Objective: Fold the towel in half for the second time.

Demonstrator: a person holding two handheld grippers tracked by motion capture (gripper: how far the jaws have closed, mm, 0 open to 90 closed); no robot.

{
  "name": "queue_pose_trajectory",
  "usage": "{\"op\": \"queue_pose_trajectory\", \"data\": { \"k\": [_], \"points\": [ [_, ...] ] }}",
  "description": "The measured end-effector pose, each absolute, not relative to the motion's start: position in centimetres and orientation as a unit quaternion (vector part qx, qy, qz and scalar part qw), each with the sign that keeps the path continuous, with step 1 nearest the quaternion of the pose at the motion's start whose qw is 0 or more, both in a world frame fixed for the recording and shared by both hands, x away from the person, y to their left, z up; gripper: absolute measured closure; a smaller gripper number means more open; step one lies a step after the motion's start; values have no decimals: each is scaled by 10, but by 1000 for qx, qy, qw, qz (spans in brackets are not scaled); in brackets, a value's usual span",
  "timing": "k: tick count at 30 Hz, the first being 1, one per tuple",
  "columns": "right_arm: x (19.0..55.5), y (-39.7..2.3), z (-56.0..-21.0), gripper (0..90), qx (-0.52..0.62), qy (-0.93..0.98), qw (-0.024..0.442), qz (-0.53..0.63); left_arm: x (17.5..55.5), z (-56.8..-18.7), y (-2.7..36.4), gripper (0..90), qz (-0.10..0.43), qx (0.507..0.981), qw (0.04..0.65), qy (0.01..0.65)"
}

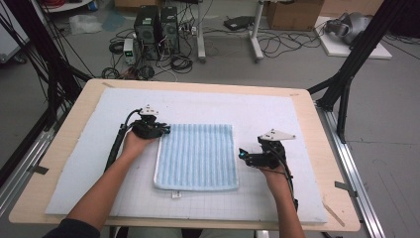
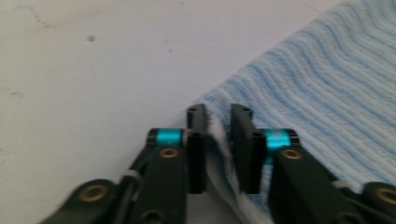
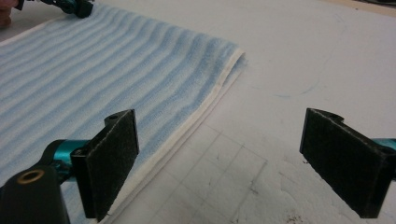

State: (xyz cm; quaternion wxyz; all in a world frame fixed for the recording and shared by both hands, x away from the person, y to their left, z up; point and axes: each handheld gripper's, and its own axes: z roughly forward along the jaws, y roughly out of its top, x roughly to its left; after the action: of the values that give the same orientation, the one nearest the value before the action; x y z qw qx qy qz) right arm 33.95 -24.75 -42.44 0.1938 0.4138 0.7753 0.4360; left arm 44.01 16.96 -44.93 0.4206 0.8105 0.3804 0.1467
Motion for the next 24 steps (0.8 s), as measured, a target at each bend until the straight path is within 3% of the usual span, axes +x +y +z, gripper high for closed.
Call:
{"op": "queue_pose_trajectory", "data": {
  "k": [13,15,24],
  "points": [
    [375,-229,-424,112,417,789,186,411,439,-446,175,833,129,792,448,394],
    [384,-223,-424,179,412,798,176,403,440,-445,176,833,125,791,450,395],
    [422,-209,-423,240,411,809,165,387,438,-446,177,834,118,785,458,399]
  ]
}}
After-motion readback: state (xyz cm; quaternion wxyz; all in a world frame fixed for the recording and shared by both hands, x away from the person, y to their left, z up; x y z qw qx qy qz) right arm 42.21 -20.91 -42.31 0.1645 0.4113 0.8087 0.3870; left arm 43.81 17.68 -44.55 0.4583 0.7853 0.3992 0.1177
